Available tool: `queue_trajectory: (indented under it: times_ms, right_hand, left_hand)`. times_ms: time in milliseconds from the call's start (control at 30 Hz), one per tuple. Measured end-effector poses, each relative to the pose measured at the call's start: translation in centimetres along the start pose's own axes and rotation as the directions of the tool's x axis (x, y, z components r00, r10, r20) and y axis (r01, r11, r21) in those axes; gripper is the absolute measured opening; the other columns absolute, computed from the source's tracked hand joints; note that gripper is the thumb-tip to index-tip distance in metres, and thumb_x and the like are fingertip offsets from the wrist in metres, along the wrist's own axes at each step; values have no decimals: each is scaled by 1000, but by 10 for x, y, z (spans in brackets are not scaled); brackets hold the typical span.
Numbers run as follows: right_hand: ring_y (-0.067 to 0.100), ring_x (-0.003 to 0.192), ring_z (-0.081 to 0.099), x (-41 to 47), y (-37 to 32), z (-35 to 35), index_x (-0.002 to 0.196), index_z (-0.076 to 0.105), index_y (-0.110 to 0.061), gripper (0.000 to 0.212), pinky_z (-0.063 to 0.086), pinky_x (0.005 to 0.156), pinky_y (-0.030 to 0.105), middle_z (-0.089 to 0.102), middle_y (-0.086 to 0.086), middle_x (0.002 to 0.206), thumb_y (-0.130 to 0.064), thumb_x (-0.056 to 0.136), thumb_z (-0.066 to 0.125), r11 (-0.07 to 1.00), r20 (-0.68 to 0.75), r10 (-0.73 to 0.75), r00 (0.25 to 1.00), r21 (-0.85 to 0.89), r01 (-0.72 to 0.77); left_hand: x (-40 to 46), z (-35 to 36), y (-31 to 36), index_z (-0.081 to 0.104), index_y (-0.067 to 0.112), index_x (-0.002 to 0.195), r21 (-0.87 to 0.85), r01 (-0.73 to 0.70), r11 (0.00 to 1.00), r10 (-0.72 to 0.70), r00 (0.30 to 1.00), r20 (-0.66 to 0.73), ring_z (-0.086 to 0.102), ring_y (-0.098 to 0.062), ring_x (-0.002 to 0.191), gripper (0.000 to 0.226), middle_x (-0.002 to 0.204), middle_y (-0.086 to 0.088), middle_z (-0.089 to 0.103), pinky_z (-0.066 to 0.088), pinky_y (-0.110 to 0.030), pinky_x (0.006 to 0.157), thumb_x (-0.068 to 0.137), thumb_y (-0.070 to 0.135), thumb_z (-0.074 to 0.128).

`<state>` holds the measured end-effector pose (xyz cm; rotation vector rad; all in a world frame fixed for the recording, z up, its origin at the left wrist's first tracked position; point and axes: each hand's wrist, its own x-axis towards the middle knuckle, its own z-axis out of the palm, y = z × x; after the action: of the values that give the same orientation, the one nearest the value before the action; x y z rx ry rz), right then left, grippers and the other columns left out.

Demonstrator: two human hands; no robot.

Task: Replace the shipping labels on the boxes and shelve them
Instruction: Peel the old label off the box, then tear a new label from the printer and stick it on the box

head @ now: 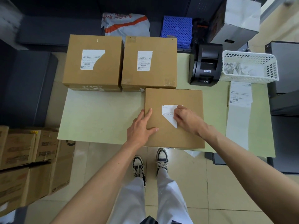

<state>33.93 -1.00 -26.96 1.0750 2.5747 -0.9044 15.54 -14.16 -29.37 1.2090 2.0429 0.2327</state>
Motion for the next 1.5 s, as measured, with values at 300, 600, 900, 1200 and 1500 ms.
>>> queue_trajectory:
  times_ms: [300,600,900,1200,1500]
  right_hand:
    - [31,81,54,10,10,-23,88,53,-2,16,38,66,35,48,5,97,-12,98,46,996,-47,-39,998,-82,36]
    - [31,77,51,12,20,-37,84,54,1,18,31,65,32,41,2,91,-9,97,47,995,-73,-30,997,-95,23]
    - [28,77,52,14,27,-49,83,55,0,19,36,66,33,44,2,90,-11,97,48,995,-111,-44,993,-98,33]
    - [25,73,49,6,44,-65,84,56,-2,14,37,66,34,50,5,89,-10,94,51,995,-180,-42,983,-93,26]
    - [31,68,52,-9,81,-116,75,51,-9,22,41,62,37,50,8,82,-13,97,50,995,-350,57,935,-55,-81]
  left_hand:
    - [-1,-1,1,10,48,158,19,-3,1000,3,1000,-3,27,-20,149,88,169,9,9,43,-48,103,90,56,66]
    - [0,-1,2,12,46,158,57,-2,998,3,1000,-17,29,-21,148,89,168,6,13,47,-48,101,89,58,66]
    - [1,-5,7,15,45,158,63,18,998,-18,1000,-13,31,-22,148,90,168,7,15,48,-48,101,87,58,68]
    - [1,-4,9,14,45,158,70,32,997,-31,999,-9,30,-22,149,91,168,6,14,46,-49,104,87,57,69]
    - [1,-3,8,13,43,158,68,35,997,-34,999,-7,30,-24,149,92,168,2,16,45,-48,108,86,58,69]
